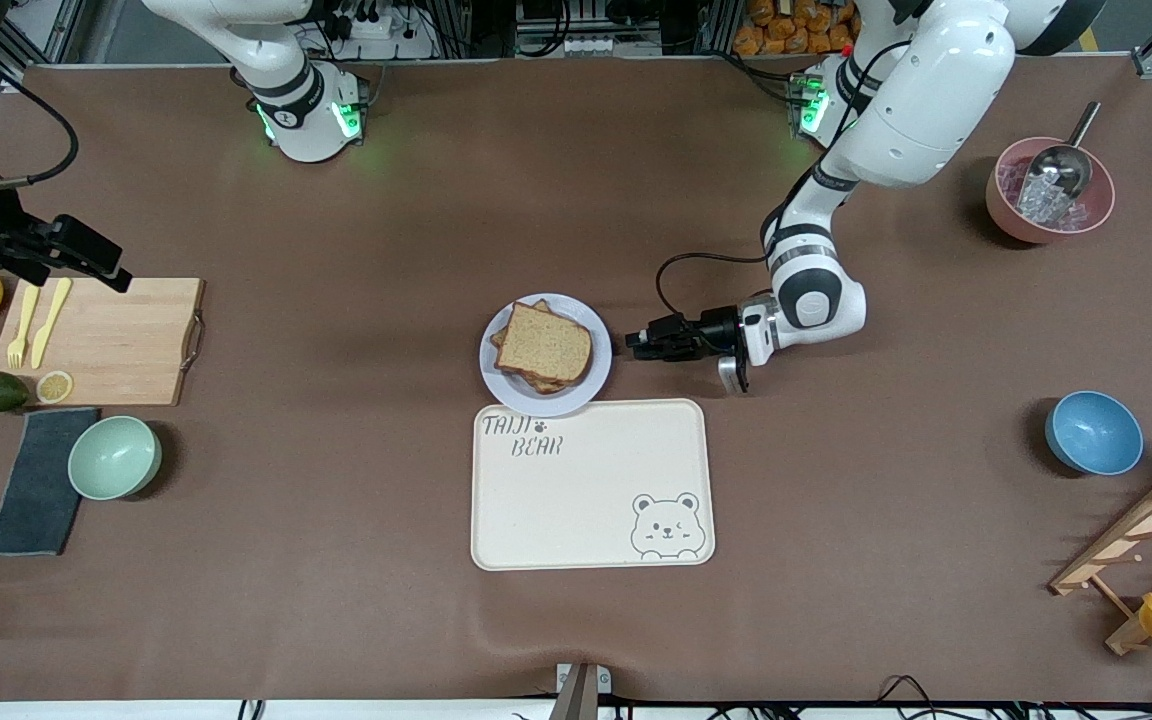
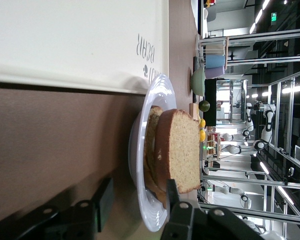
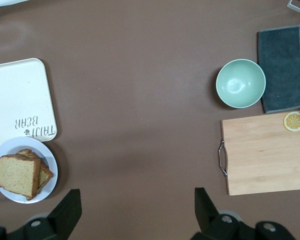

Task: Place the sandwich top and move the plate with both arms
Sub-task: 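Grasp the white plate rim with the left gripper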

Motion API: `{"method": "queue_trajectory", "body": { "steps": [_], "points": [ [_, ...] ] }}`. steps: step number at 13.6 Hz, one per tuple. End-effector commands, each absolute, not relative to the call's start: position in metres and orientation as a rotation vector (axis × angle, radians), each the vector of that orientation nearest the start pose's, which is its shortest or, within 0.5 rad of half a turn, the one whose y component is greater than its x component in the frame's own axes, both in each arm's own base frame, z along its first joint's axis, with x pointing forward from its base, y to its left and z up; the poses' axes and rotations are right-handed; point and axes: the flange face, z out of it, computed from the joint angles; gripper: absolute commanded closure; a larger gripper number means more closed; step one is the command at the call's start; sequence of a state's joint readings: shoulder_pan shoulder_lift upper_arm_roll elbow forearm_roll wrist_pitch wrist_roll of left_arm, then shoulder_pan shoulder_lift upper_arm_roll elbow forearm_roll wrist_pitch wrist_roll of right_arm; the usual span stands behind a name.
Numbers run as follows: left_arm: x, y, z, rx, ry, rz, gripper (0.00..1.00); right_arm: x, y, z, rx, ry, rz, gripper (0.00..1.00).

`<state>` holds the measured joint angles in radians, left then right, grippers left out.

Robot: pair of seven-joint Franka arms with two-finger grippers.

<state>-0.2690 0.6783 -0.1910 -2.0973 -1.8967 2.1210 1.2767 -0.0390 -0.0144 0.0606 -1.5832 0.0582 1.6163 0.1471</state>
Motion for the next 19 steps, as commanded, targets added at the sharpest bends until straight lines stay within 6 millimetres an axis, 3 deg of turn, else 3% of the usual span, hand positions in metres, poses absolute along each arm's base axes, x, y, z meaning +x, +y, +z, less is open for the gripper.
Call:
{"method": "queue_trajectory", "body": {
  "steps": [1, 5, 9, 19],
  "points": [
    [0.467, -0.293, 0.09, 1.84, 0.039, 0.097, 0.55, 0.559, 0.016, 0.633, -3.09, 0.226, -0.063, 0.0],
    [0.471, -0.299, 0.084, 1.838, 0.038, 0.097, 0.57, 0.559, 0.015, 0.633, -3.086, 0.233, -0.067, 0.0],
    [0.466, -0.32, 0.081, 1.823, 0.068, 0.099, 0.58, 0.559, 0.014, 0.633, -3.084, 0.238, -0.067, 0.0],
    [0.467, -0.325, 0.066, 1.825, 0.039, 0.113, 0.71, 0.559, 0.013, 0.632, -3.083, 0.24, -0.062, 0.0]
  ]
}}
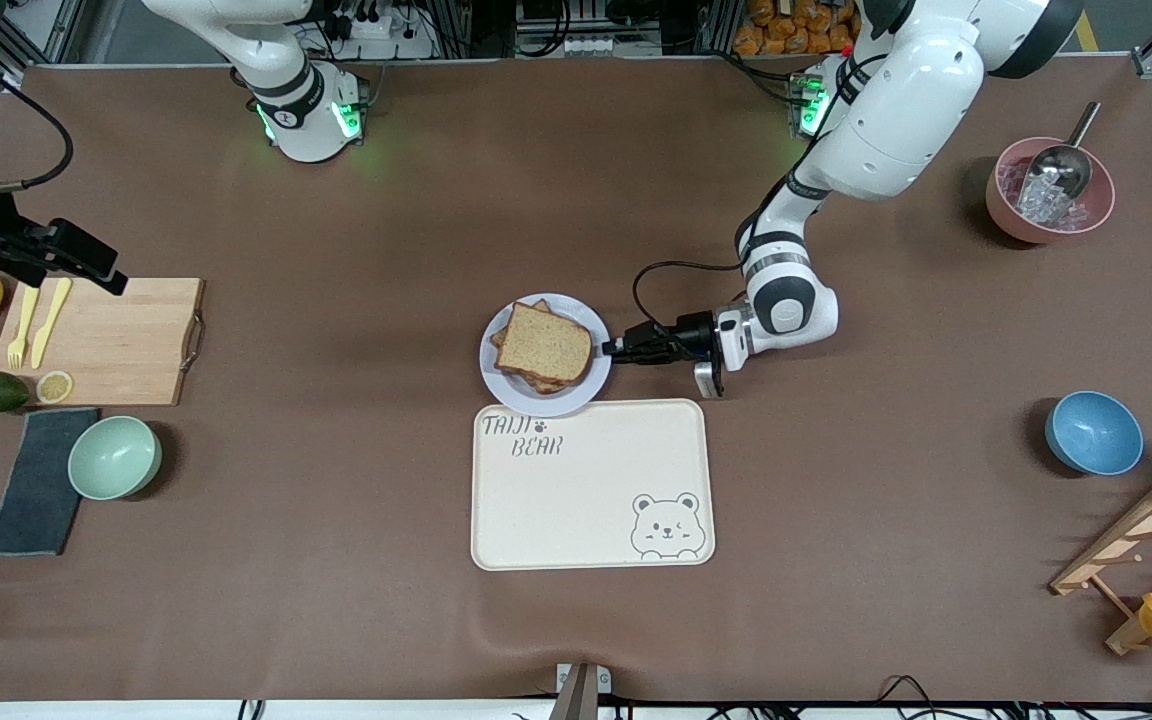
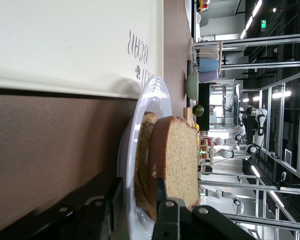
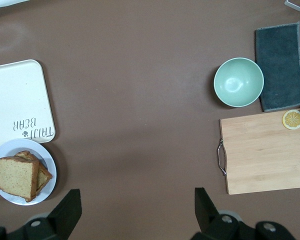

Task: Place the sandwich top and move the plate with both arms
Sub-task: 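Grasp the white plate rim with the left gripper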

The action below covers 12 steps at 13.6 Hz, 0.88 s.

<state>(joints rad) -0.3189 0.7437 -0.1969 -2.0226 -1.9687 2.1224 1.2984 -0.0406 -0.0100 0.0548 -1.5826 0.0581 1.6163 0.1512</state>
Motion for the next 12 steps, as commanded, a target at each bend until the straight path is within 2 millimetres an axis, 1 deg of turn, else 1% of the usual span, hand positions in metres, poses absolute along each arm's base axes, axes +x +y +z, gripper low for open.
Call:
{"method": "queue_trajectory", "body": {
  "steps": [1, 4, 6, 7, 9, 12],
  "points": [
    [0.466, -0.325, 0.065, 1.828, 0.039, 0.111, 0.76, 0.559, 0.013, 0.632, -3.083, 0.24, -0.062, 0.0],
    [0.467, -0.326, 0.063, 1.825, 0.04, 0.111, 0.83, 0.559, 0.013, 0.632, -3.083, 0.24, -0.057, 0.0],
    [0.468, -0.327, 0.061, 1.825, 0.042, 0.111, 0.85, 0.559, 0.012, 0.632, -3.083, 0.24, -0.06, 0.0],
    [0.465, -0.329, 0.058, 1.827, 0.041, 0.105, 0.87, 0.559, 0.012, 0.632, -3.083, 0.242, -0.057, 0.0],
    [0.465, -0.33, 0.057, 1.825, 0.041, 0.106, 0.88, 0.559, 0.013, 0.631, -3.084, 0.238, -0.055, 0.0],
    [0.463, -0.33, 0.047, 1.828, 0.028, 0.125, 0.89, 0.56, 0.013, 0.629, -3.087, 0.238, -0.049, 0.0]
  ]
}}
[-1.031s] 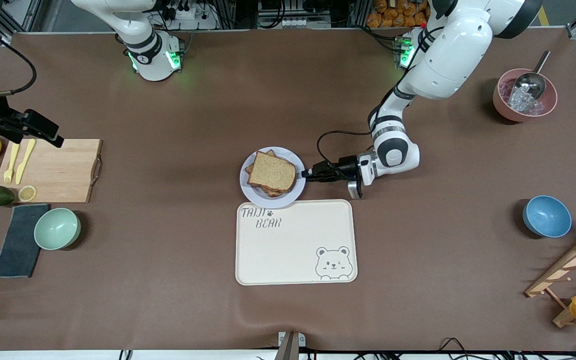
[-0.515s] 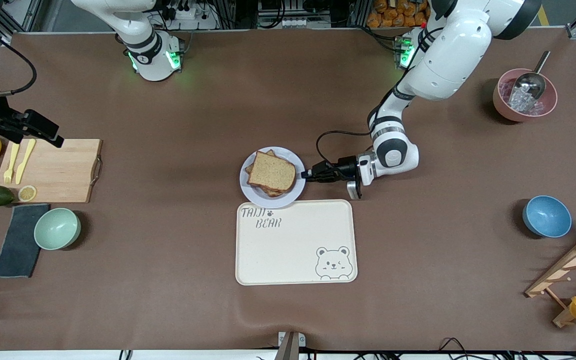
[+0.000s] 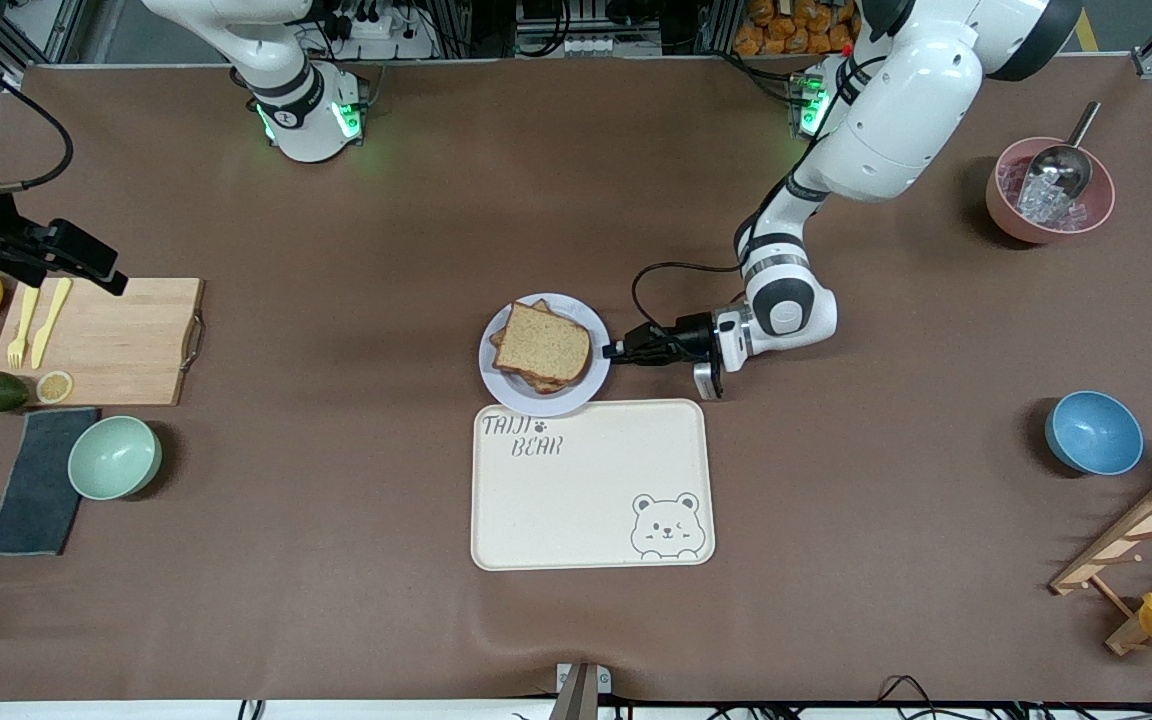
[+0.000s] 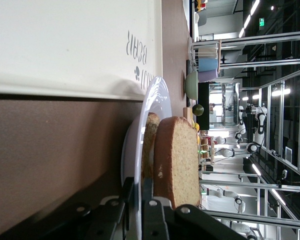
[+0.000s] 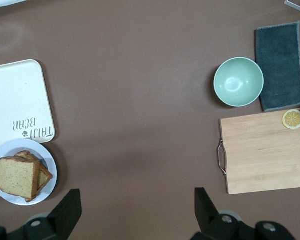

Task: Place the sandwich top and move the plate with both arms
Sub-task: 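Grasp the white plate rim with the left gripper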

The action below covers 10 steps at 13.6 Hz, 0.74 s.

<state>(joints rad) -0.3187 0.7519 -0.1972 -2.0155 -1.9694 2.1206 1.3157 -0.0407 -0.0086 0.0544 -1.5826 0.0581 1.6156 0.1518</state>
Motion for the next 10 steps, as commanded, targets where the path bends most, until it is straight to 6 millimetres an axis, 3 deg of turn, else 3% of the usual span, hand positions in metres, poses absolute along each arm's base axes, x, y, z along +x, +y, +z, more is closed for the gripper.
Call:
{"method": "queue_trajectory", "body": {
  "steps": [1, 4, 10],
  "points": [
    [0.462, -0.331, 0.045, 1.828, 0.031, 0.124, 0.91, 0.56, 0.013, 0.63, -3.087, 0.238, -0.051, 0.0],
    [0.461, -0.333, 0.043, 1.828, 0.029, 0.12, 1.0, 0.56, 0.012, 0.629, -3.088, 0.24, -0.049, 0.0],
    [0.471, -0.33, 0.054, 1.809, 0.027, 0.191, 1.0, 0.56, 0.012, 0.628, -3.091, 0.236, -0.044, 0.0]
  ]
}}
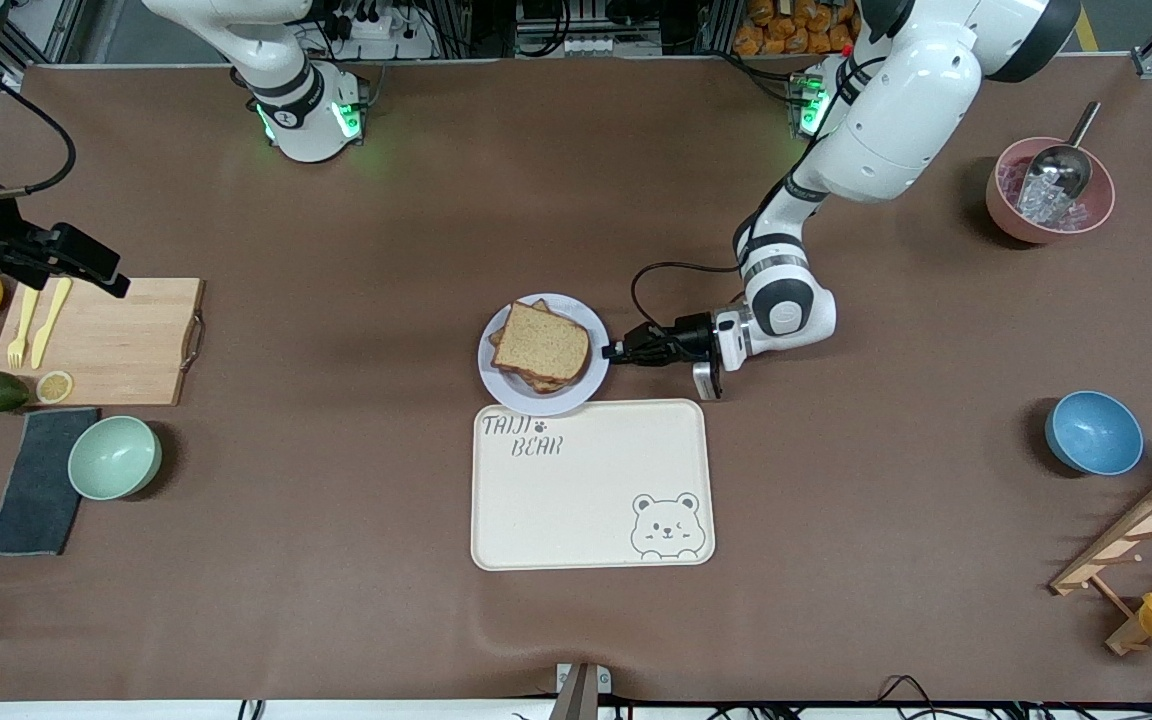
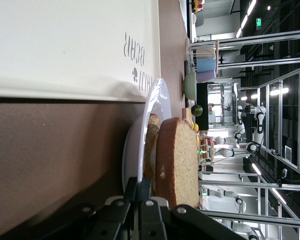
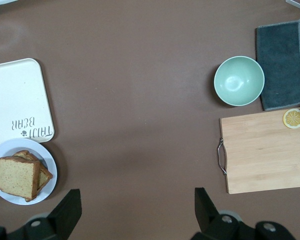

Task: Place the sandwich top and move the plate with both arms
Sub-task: 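Slide the plate onto the bear tray with the left gripper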

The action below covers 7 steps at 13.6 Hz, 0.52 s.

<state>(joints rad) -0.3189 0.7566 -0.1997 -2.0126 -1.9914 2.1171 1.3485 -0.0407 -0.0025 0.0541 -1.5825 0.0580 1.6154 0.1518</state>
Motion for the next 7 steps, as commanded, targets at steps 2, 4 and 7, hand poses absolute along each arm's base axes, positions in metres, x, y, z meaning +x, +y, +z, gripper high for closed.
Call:
{"method": "queue_trajectory", "body": {
  "steps": [2, 4, 7],
  "points": [
    [0.471, -0.337, 0.061, 1.787, 0.018, 0.217, 1.0, 0.56, 0.012, 0.627, -3.092, 0.226, -0.042, 0.0],
    [0.476, -0.338, 0.071, 1.772, 0.019, 0.24, 1.0, 0.56, 0.013, 0.627, -3.091, 0.229, -0.042, 0.0],
    [0.481, -0.344, 0.085, 1.733, 0.06, 0.256, 1.0, 0.56, 0.012, 0.627, -3.091, 0.229, -0.042, 0.0]
  ]
}}
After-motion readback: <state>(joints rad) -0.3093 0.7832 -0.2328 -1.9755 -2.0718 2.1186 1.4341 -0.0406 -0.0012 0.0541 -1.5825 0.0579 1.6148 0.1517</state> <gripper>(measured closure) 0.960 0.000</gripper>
